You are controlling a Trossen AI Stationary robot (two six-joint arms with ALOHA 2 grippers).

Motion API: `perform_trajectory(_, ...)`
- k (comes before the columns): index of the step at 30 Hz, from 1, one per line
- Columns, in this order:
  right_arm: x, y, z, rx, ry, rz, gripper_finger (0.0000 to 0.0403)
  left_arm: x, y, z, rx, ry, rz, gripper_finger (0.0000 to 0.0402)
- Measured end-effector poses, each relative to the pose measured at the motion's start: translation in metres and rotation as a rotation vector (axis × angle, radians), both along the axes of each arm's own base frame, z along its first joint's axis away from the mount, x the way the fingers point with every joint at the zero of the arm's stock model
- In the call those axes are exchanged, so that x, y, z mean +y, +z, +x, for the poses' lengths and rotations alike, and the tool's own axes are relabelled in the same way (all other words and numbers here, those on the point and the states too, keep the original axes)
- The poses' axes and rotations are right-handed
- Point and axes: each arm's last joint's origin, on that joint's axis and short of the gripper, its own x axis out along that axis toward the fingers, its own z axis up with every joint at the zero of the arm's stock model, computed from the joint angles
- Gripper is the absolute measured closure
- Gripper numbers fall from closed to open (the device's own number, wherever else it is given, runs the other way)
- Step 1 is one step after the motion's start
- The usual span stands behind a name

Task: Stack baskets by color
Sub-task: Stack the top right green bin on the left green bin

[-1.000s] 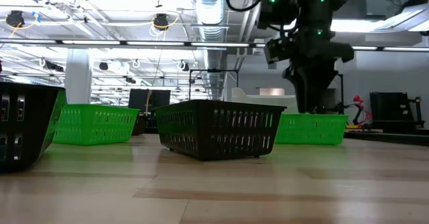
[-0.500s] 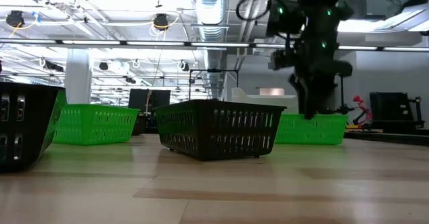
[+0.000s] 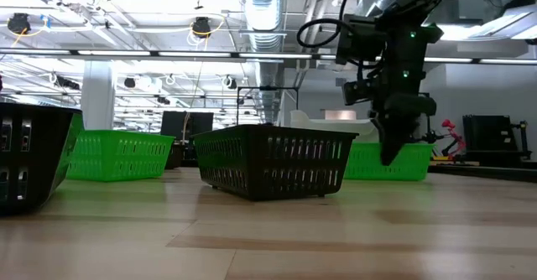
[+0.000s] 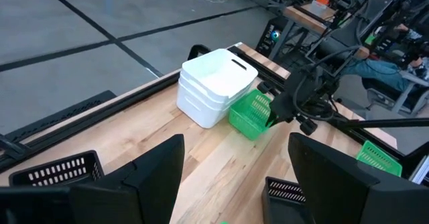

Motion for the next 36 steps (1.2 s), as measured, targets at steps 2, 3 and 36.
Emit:
perform_trajectory(2,0.002,0.000,0.002,-0.017,-0.004,-0.002,0.0391,0.000,0.000,0.000,0.000,0.000,-0.001,0.0145)
perform_trajectory(3,0.003,0.000,0.003,-0.024,-0.004,-0.001,0.0389,0.000,0.000,0.000,0.000,0.000,-0.001,0.0145)
perform_trajectory(36,0.072,0.101,0.229,-1.005,0.089,0.037,0.0395,0.000,0.001,0.001,-0.007,0.014,0.018,0.0145)
